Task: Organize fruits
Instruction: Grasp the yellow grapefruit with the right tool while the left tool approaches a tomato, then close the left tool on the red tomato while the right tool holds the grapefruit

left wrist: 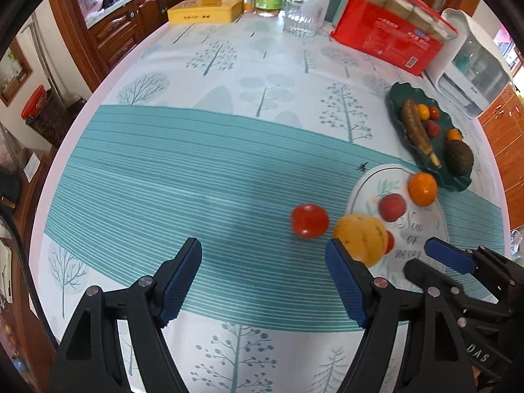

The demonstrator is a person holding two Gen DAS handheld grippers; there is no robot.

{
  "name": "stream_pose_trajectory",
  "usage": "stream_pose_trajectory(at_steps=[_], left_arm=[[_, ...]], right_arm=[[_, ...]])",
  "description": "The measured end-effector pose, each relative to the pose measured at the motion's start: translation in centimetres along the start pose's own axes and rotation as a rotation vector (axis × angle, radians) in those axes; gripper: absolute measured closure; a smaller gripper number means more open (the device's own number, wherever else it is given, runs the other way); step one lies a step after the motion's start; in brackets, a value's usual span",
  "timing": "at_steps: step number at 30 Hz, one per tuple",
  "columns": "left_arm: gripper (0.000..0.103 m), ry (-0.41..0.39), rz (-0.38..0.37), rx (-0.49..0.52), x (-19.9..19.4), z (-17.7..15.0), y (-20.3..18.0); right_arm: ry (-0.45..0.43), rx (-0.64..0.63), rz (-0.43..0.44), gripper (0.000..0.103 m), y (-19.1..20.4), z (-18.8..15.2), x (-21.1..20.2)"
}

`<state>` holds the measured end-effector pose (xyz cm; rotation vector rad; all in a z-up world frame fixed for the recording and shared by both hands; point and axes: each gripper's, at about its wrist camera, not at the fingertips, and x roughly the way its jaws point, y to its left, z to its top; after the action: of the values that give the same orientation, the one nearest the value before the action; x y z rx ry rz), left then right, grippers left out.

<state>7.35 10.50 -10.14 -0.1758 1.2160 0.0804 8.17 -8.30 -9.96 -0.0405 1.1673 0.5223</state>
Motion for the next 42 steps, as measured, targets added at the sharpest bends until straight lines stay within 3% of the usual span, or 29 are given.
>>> stream_pose_trajectory(at_steps=[12, 24, 32, 42], left_arm=[[0.026, 0.040, -0.019, -0.011, 2.0, 0.2, 1.6], [0.026, 0.061, -0.046, 0.005, 3.2, 0.7, 1.4], [0.026, 0.070, -0.070, 0.023, 3.8, 1.1, 0.4], [0.027, 0.085, -0.109, 0.052, 4.9, 1.4, -1.7]], right_arm=[[0.067, -0.134, -0.027, 0.058, 2.1, 1.5, 4.0], [0.072, -0.191, -0.061, 0.051, 2.8, 2.0, 6.1], [-0.005, -0.179, -0.041, 0.053, 2.4, 1.9, 4.0], [-0.073, -0.161, -0.086, 0.053, 0.9, 1.3, 0.7]])
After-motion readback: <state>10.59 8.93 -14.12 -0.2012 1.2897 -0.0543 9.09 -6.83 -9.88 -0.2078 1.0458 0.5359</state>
